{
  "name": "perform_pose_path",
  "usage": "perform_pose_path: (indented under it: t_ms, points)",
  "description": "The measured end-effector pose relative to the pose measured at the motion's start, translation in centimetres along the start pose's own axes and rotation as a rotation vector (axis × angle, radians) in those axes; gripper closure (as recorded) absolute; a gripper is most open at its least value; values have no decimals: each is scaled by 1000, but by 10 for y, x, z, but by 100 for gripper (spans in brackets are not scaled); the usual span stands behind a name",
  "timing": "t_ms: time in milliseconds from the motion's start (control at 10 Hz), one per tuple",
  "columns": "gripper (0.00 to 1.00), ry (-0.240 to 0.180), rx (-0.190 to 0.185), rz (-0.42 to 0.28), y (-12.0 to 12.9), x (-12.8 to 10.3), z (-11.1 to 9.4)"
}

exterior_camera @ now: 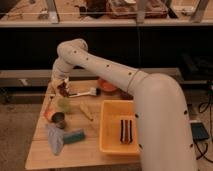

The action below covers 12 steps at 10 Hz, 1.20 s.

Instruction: Place grapes in plastic cup

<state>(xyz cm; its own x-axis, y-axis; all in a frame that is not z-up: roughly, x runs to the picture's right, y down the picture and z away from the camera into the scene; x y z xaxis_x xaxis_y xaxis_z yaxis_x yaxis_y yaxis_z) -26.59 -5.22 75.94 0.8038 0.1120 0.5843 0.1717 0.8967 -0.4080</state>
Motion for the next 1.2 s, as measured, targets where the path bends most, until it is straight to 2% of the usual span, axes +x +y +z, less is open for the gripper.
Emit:
perform_pose_path:
  t_ms: [500, 700, 800, 1000, 1100, 1200]
  points:
    - [91, -17, -44, -9, 17, -1, 19]
    - [89, -14, -66, -3, 27, 3, 33]
    - [85, -3, -72, -5, 30, 4, 37]
    - [65, 20, -89, -9, 36, 2, 47]
    - [53, 24, -96, -5, 39, 5, 51]
    - [45, 23, -100, -1, 39, 6, 53]
